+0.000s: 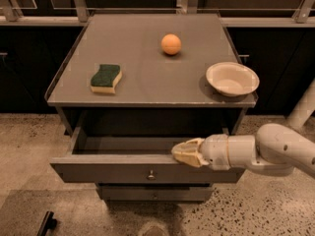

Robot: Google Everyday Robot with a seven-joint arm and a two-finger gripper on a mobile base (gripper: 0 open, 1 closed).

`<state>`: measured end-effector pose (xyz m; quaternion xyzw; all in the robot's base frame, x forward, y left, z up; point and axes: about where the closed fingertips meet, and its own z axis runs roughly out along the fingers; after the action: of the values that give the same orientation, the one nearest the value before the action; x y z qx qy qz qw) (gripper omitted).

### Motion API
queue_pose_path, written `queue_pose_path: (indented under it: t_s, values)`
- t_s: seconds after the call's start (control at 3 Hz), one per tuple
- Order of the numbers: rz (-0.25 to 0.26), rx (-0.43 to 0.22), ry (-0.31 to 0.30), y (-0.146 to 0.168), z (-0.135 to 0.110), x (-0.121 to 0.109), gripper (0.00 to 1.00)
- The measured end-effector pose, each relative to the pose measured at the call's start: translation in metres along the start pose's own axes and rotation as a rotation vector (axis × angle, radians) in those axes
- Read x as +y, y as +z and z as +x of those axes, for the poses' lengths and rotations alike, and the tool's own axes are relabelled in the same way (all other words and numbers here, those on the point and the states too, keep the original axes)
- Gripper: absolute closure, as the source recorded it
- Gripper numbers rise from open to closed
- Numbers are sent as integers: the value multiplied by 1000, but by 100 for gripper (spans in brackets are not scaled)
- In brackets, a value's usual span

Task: Open top drawer

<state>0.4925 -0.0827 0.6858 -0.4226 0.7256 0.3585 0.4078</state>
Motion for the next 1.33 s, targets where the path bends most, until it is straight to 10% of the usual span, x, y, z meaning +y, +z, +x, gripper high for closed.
queue_pose_path:
  t_s: [0.67,1.33]
  values:
    - [-256,-138,34,-21,5,88,100]
    - [-265,-139,33,-22,4,90,81]
